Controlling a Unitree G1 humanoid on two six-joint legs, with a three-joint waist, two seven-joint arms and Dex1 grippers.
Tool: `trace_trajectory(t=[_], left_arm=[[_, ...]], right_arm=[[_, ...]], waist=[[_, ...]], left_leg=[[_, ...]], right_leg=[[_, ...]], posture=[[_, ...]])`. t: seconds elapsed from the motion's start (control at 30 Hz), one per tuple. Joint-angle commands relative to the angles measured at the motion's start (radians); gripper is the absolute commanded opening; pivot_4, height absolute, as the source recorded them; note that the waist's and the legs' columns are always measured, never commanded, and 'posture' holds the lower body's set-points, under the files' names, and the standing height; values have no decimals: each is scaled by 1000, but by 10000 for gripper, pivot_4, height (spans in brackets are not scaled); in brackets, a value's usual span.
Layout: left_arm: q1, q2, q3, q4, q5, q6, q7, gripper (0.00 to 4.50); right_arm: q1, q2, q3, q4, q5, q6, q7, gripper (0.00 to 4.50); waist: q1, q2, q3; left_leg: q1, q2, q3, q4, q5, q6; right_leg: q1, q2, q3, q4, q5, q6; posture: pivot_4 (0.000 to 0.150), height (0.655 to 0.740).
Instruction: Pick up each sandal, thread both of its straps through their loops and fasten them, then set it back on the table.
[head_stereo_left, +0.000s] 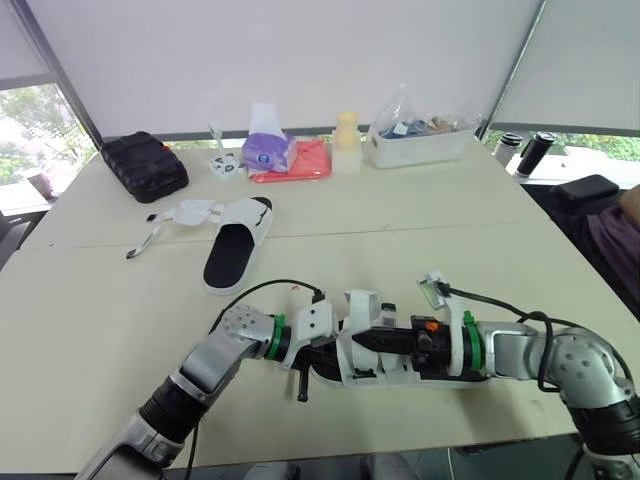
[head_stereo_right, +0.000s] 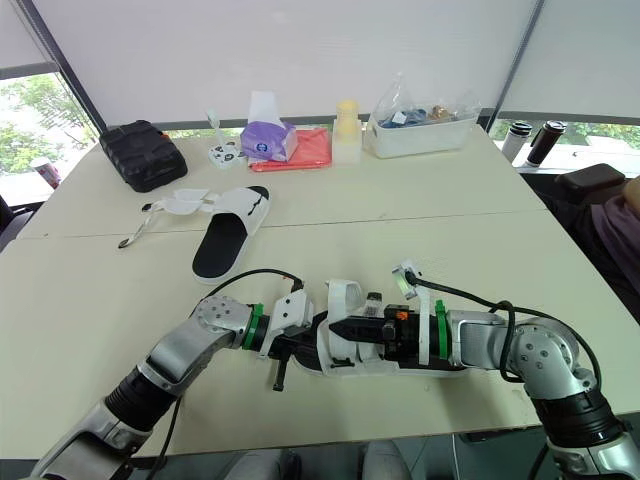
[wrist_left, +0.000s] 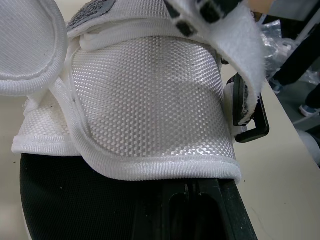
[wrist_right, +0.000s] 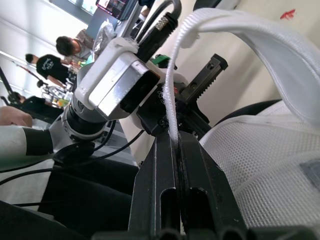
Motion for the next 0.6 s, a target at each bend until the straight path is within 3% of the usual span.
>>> trace_trajectory(t=[0.03, 0.43, 0.6], left_arm=[[15, 13, -17, 18, 35, 12, 22, 0], [15, 14, -19, 17, 34, 10, 21, 0], [15, 15, -20, 17, 33, 10, 22, 0]], right_arm=[[19, -8, 23, -47, -90, -4, 34, 380], [34, -45, 131, -81, -526, -210, 137, 380], [54, -38, 67, -138, -513, -272, 230, 380]], waist=[[0, 0, 0], [-2, -1, -2], [-1, -2, -2]], left_leg=[[0, 0, 0, 0, 0, 0], [2, 0, 0, 0, 0, 0], [3, 0, 0, 0, 0, 0]], right_leg=[[0, 0, 0, 0, 0, 0], [2, 0, 0, 0, 0, 0], [3, 1, 0, 0, 0, 0]], posture=[[1500, 7400], [1500, 7400], [1500, 7400]])
